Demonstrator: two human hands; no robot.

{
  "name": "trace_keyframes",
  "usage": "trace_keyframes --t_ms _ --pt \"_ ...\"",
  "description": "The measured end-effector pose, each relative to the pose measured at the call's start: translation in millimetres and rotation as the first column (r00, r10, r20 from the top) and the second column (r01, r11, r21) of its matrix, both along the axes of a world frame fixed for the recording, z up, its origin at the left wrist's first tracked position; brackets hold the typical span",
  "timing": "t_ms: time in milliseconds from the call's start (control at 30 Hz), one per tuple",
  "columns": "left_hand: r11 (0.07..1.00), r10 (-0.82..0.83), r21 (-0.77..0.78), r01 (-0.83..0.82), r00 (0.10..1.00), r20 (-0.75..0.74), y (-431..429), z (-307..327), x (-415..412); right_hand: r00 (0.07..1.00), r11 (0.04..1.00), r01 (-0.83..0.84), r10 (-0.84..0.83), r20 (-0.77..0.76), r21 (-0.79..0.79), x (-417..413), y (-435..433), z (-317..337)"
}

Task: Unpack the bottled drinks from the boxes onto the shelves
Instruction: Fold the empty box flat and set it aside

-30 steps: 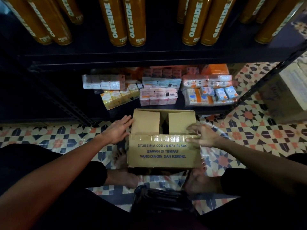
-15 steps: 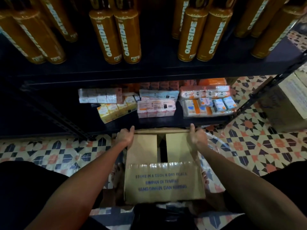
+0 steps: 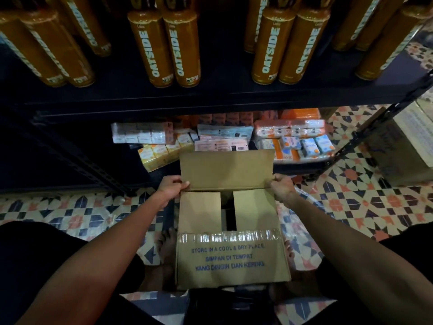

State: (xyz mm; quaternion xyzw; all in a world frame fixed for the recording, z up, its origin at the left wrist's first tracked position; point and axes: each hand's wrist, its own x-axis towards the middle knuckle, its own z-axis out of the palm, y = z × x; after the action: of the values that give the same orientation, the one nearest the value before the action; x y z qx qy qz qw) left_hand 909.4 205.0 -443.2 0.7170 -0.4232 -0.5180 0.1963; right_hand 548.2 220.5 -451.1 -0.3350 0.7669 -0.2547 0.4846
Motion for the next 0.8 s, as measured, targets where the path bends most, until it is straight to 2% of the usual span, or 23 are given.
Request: trace_keyframes --t_ms 67,167,267,400,467,567,600,700,733,800 --pt "0.996 0.054 -0.066 -0.055 0.998 -0.013 -4.4 3.9 -0.6 0.999 0.997 0.035 -0.032 0.034 -0.072 3.4 -2.2 7.4" --pt "0.978 0.177 -0.087 -0.188 0.977 -0.118 -15.0 20.5 -7.5 0.994 0.971 0.078 -0.058 0.096 -0.225 9.9 -13.7 26.1" --pt "0.966 0.185 -0.138 -0.216 0.961 -0.207 -25.0 42.4 -14.9 0.989 0.946 0.088 -0.045 0.144 -0.312 11.9 -24.9 45.1" --pt "0.968 0.17 -0.136 -0.211 0.95 -0.261 -21.9 57.3 -7.9 0.997 0.915 0.04 -0.011 0.073 -0.402 10.1 -20.8 59.6" --pt "0.974 0.154 -0.135 -0.184 0.966 -0.207 -18.2 55.0 -0.4 0.995 0.903 0.002 0.041 0.09 -0.43 9.1 -13.9 62.4" --pt "0.986 -0.042 -0.16 0.051 0.997 0.061 -6.5 51.0 3.4 0.979 0.939 -0.102 0.154 0.135 -0.329 3.6 3.8 47.1" --pt "0.981 -0.119 -0.13 0.141 0.98 0.159 -1.8 44.4 3.5 0.972 0.942 -0.178 0.212 0.097 -0.283 0.7 11.3 36.0" --pt "0.943 -0.317 0.011 0.332 0.889 0.332 17.8 28.4 1.8 0.878 0.875 -0.451 0.4 -0.264 -0.175 -2.4 35.8 5.6" --pt "0.94 -0.328 0.036 0.34 0.866 0.377 22.8 20.3 -0.2 0.834 0.859 -0.486 0.401 -0.379 -0.16 0.2 41.4 -0.1" --pt "0.97 -0.242 0.088 0.225 0.905 0.351 34.5 17.3 -12.6 0.798 0.867 -0.478 0.362 -0.482 -0.14 11.2 49.8 -0.7"
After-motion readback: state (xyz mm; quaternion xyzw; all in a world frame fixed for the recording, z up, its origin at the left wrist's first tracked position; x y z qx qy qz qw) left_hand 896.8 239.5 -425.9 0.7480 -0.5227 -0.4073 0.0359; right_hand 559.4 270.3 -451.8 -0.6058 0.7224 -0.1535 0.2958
